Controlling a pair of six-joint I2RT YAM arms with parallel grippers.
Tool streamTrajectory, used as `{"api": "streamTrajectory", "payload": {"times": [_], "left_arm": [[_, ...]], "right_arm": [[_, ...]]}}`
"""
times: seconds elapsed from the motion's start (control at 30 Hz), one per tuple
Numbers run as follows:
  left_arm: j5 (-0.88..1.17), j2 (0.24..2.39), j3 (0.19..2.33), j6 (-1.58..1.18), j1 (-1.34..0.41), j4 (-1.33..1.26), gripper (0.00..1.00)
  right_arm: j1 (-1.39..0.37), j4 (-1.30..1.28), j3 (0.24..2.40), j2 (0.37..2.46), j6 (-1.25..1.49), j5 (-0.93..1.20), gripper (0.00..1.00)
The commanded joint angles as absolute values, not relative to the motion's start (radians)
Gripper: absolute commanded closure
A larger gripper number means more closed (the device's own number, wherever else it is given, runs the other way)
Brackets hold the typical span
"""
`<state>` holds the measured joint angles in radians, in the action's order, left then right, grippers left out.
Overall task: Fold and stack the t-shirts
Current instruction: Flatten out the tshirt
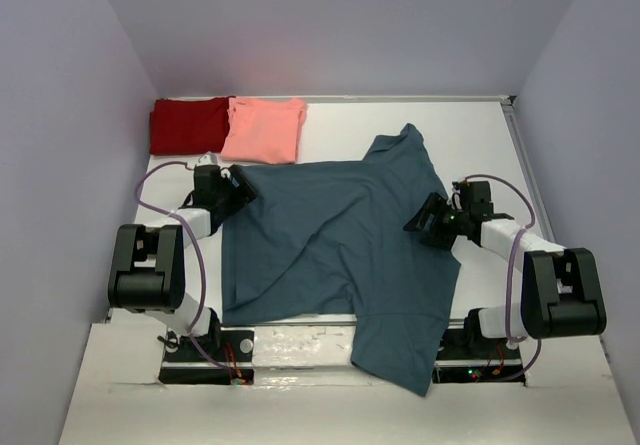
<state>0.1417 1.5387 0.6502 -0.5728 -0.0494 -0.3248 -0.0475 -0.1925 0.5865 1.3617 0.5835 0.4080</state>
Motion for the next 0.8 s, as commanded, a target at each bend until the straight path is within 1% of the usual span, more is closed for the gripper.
{"api": "streamTrajectory", "payload": {"times": [0.0,0.13,0.43,0.77], "left_arm": [[0.129,1.488,0.664,-0.557,-0.037,-0.347,0.13],[0.127,1.485,0.661,-0.558,-0.032,-0.347,0.13],[0.127,1.488,0.66,-0.557,-0.029,-0.348,0.13],[0.117,1.505,0.657,-0.557,-0.028,-0.33,0.14]], "right_arm": [[-0.052,-0.126,0.56,1.387,0.601,0.391,0.24],[-0.052,-0.143,0.561,1.371,0.603,0.368,0.24],[-0.052,-0.305,0.621,1.259,0.549,0.224,0.23],[-0.052,-0.339,0.663,1.339,0.537,0.201,0.24]]}}
